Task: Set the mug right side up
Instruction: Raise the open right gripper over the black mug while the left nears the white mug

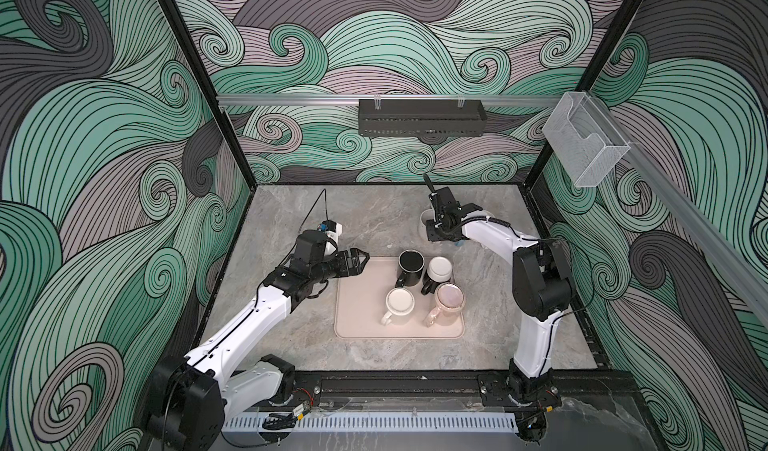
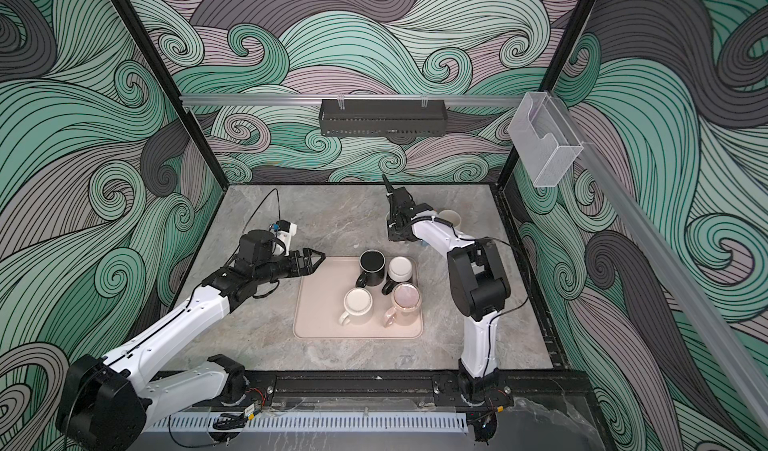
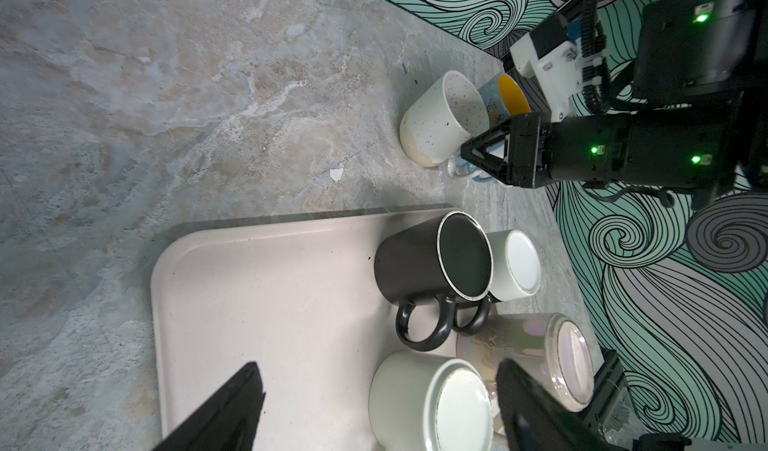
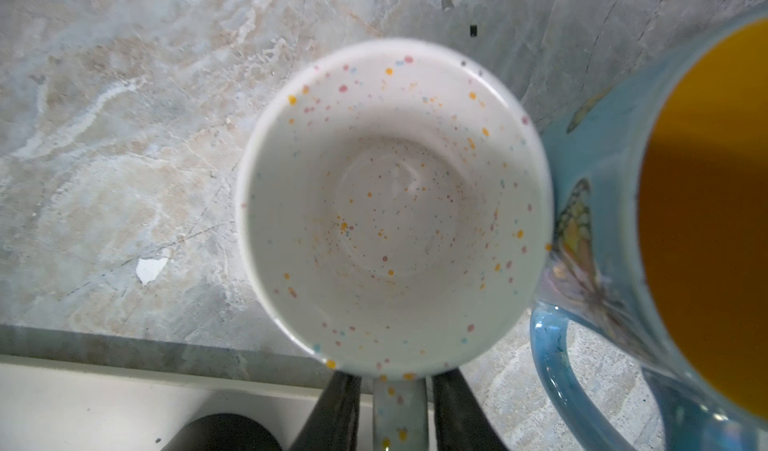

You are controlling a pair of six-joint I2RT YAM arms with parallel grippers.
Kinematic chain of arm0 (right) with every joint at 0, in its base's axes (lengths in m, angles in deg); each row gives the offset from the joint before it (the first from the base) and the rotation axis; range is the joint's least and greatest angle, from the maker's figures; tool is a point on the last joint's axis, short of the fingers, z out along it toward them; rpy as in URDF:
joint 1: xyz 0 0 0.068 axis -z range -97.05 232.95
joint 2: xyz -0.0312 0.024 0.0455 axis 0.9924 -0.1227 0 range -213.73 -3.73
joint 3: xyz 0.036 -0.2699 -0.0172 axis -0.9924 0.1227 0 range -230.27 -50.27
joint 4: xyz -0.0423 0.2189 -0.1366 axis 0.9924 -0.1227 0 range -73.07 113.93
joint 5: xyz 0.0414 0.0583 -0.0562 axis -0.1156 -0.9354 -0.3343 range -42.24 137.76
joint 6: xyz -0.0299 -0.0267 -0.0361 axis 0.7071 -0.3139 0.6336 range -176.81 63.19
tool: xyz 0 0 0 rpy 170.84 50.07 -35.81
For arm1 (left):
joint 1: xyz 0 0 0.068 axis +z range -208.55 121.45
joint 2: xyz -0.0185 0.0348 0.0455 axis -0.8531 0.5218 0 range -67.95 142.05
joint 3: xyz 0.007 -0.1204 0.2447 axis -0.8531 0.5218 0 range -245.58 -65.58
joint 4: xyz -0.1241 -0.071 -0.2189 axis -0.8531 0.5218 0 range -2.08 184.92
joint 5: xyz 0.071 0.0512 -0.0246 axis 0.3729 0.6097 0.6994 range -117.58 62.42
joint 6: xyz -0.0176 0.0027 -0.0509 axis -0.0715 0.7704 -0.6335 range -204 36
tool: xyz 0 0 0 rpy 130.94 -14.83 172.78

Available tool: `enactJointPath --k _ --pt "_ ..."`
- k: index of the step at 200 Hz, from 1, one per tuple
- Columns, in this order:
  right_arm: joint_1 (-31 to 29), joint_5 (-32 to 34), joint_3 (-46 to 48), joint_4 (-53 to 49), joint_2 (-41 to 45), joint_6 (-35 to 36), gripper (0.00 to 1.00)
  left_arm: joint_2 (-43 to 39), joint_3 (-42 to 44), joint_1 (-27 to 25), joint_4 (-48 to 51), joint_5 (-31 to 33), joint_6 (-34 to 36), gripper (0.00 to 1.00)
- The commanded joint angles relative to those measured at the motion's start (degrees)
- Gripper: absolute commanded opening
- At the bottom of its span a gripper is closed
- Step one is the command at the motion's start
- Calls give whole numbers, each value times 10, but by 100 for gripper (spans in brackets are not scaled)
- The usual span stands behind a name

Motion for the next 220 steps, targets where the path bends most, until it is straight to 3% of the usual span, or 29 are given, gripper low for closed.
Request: enactJointPath --k 1,55,111,161,201,220 --pt "4 -6 6 17 37 -8 38 8 -17 -4 -7 -4 5 89" --pt "3 -16 38 7 110 -9 43 21 -22 -6 -8 -6 6 89" --pt "-22 -113 134 102 221 -15 42 35 -21 -7 -8 -6 0 89" --pt "-111 -53 134 74 281 13 43 28 -15 -10 -1 -2 -3 89" --pt "-137 -79 145 49 316 -19 43 6 -2 -27 28 9 1 88" --pt "-143 -99 174 69 339 -37 42 -11 -4 -71 65 47 13 88"
